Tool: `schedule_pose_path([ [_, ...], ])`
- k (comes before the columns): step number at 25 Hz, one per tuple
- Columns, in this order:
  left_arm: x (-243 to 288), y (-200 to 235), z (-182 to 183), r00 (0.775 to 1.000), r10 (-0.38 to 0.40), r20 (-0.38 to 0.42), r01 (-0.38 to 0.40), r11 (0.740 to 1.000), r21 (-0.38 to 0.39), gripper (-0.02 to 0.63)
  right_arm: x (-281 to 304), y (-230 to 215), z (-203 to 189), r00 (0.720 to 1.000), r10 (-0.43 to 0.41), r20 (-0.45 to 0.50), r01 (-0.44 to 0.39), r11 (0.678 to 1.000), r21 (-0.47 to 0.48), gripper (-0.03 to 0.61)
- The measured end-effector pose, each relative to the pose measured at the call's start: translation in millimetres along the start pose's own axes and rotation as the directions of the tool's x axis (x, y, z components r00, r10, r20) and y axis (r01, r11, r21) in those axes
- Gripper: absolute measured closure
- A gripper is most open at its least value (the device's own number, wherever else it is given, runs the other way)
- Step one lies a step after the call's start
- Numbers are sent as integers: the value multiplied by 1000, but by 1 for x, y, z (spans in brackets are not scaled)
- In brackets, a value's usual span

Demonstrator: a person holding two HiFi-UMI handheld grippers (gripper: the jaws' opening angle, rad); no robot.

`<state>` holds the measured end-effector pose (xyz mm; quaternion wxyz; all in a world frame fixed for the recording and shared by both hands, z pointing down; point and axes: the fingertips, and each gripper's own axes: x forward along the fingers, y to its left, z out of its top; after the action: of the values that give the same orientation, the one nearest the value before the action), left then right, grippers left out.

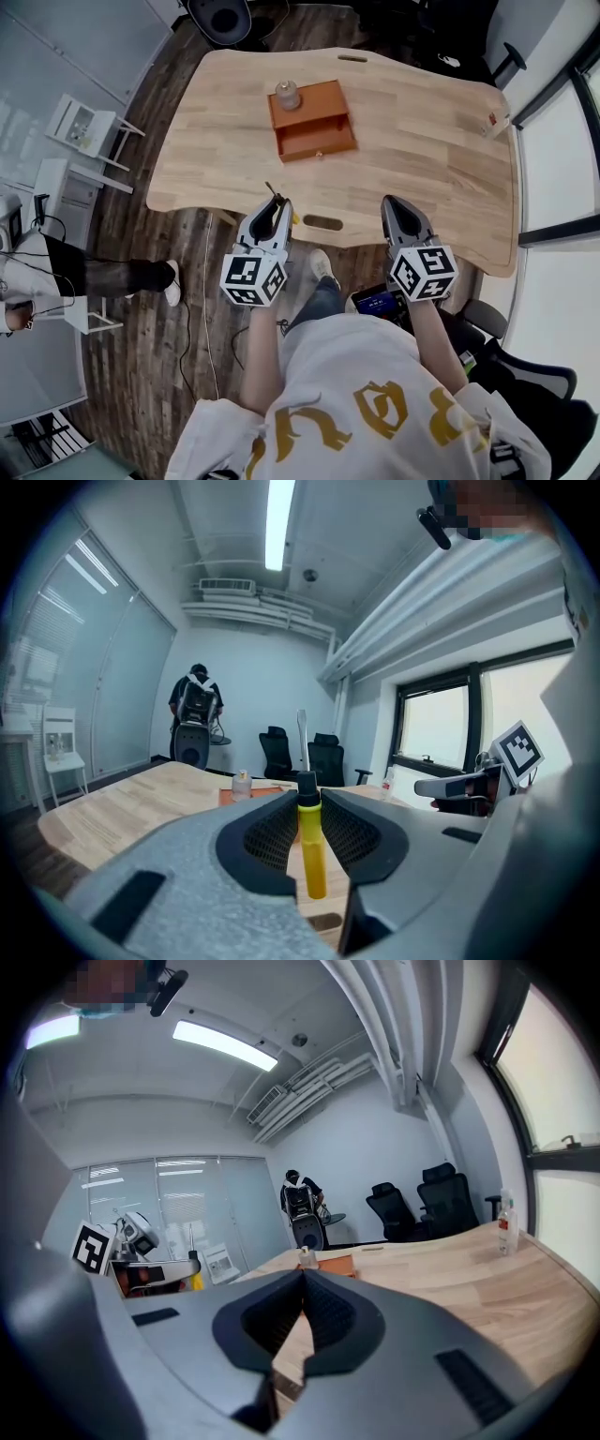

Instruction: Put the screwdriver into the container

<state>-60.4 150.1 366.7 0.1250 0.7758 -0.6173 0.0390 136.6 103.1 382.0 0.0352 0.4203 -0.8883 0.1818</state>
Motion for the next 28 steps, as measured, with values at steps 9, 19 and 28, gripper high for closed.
schedule_pose_path([
  [9, 95, 77, 19, 998, -47, -32, 47, 999, -15, 537, 108, -26, 22, 998, -65, -14, 65, 998, 7, 569],
  [19, 162, 126, 21, 989, -133, -65, 132, 991, -14, 537, 181, -33, 29, 992, -116, -43, 116, 993, -14, 569],
  [28, 187, 116, 29, 971, -217, -100, 224, 972, 69, 537, 187, -33, 35, 990, -136, -36, 136, 991, -4, 569],
])
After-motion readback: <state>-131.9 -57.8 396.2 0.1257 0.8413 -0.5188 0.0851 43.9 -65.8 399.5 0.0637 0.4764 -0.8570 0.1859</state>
